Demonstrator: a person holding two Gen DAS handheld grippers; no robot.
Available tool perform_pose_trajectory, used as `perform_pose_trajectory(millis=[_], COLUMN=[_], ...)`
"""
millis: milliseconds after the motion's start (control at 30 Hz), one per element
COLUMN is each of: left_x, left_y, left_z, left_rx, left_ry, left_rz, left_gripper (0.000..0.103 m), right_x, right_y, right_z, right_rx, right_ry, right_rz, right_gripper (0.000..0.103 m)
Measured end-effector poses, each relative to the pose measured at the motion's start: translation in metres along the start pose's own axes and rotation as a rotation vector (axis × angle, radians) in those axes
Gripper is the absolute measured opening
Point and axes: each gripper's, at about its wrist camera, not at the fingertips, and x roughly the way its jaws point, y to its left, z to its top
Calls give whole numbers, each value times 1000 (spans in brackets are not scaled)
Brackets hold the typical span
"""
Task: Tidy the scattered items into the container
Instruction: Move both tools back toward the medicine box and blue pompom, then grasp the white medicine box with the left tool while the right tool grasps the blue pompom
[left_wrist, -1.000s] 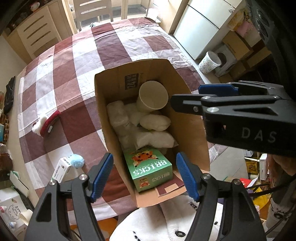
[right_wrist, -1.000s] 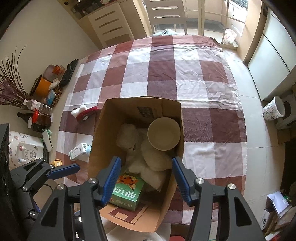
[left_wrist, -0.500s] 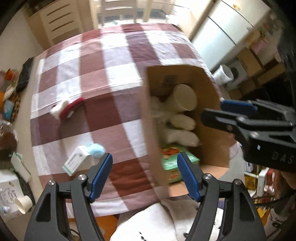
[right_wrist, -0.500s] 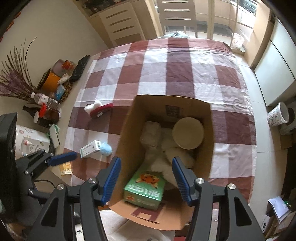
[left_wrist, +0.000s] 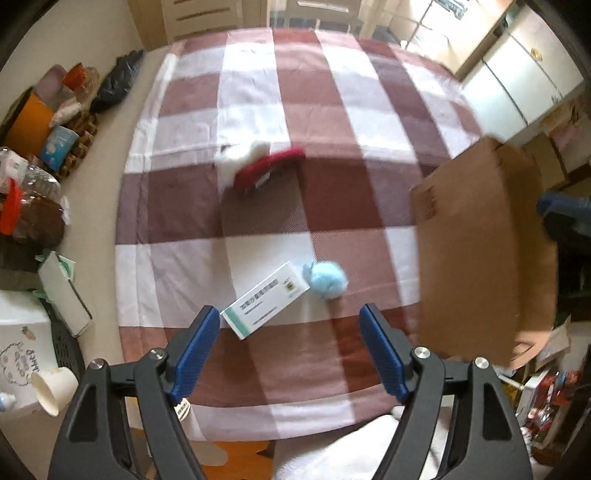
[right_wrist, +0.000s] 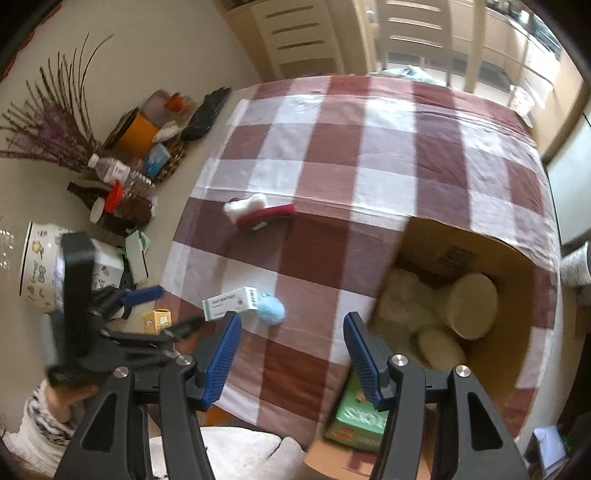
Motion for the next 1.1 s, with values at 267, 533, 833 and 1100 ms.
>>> perform_pose_trajectory(millis=[267,533,833,1100], left_x=[63,109,125,124], left_y=[4,20,43,49], left_z=[-4,8,1,-5], left_rx=[103,107,52,20], left_ry=[62,84,94,69], left_rz=[6,-19,23,46], left_gripper=[79,78,64,51], right_x=[62,111,176,225], right_y=[39,42,45,44], right_z=[15,2,-11,-19], right_rx=[-73,-26,16,20], right_ry=[106,181,240,241], right_rz=[-24,-60,-135,-191], right_gripper=[59,59,59,60])
